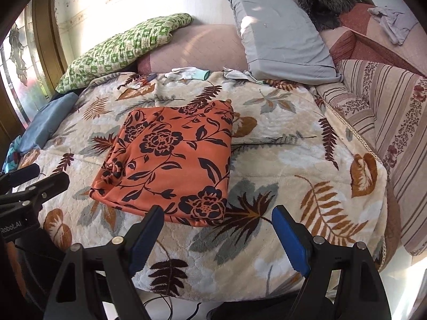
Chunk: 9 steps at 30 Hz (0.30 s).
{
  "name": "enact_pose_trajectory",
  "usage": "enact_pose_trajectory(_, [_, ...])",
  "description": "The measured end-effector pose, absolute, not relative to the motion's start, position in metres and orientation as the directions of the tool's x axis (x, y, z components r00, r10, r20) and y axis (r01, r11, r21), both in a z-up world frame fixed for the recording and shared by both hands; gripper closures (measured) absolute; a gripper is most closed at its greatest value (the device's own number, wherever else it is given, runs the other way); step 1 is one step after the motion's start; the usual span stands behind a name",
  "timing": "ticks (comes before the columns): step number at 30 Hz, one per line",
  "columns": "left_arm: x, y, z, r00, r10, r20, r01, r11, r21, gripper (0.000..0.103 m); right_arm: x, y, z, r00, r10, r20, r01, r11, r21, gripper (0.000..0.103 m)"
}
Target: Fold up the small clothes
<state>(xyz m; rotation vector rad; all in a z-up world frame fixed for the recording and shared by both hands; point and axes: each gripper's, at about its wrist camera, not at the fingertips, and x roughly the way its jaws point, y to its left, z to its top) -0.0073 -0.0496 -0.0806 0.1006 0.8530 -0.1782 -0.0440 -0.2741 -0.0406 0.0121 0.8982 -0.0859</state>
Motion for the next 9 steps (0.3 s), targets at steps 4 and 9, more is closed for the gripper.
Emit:
enact_pose_trajectory(4, [-0.0073, -0.0464, -0.0784, 0.649, -0.137, -0.748, 0.201, 0.979, -0.004, 0.005, -0.0407, -0.2712, -0.0394, 0.623, -0.071, -0.779, 0.072, 0.997, -0.033, 0.018])
enact_pose_trajectory(9, [-0.0063, -0.0475, -0.0760, 0.662, -0.139, -0.737, 0.202, 0.979, -0.003, 0.005, -0.0405, -0.2685, -0.0402, 0.622, -0.068, -0.780, 0.068, 0.997, -0.033, 0.018])
